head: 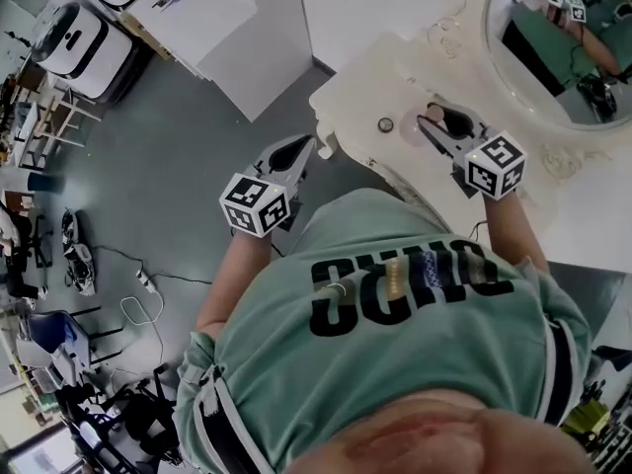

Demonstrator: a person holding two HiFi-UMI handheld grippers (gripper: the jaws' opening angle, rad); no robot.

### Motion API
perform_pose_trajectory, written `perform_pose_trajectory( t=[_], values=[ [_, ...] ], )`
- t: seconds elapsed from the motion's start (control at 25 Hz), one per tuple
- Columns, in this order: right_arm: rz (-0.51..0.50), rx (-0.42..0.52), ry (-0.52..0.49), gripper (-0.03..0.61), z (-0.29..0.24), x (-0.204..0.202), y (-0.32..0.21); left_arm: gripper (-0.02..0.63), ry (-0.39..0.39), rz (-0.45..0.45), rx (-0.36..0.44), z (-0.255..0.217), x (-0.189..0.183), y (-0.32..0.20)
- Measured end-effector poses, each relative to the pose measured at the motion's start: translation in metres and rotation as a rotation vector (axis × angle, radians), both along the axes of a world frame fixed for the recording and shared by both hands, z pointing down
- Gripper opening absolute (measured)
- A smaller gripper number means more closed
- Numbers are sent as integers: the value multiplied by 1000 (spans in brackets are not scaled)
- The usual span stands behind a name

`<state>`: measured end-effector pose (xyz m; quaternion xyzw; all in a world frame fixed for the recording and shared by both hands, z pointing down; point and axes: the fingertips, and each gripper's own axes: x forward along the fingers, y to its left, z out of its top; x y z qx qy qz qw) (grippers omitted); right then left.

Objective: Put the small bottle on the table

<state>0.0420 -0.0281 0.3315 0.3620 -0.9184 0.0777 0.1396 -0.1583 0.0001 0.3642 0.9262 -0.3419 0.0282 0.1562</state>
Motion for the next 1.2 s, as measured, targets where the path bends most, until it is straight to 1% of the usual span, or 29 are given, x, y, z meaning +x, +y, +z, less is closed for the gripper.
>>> perform_pose_trajectory(
  t=[0.2,0.36,0.48,0.64,0.84,0.92,1.0,1.08,1.2],
  values=[
    [39,-27,12,131,9,-21,-18,11,0,51,-28,12,-19,-27],
    [53,-50,16,131,20,-20,-34,11,6,68,-49,22,-16,-48],
    [49,-62,14,131,18,-16,-61,11,1,71,-66,20,-10,-74],
    [23,-55,-2,132,27,6,-96,11,-34,47,-68,25,12,-103],
    [-39,-41,-11,131,51,38,-127,11,-84,-27,-80,40,44,-124],
    [-75,-24,2,130,54,42,-145,11,-89,-53,-90,42,52,-141],
    [-102,-9,12,132,56,45,-165,11,-80,-74,-102,44,61,-163],
    [-109,-14,11,132,62,46,-180,11,-85,-71,-111,51,68,-177],
    [-88,-43,0,131,75,45,-188,11,-92,-43,-118,62,71,-188]
  ],
)
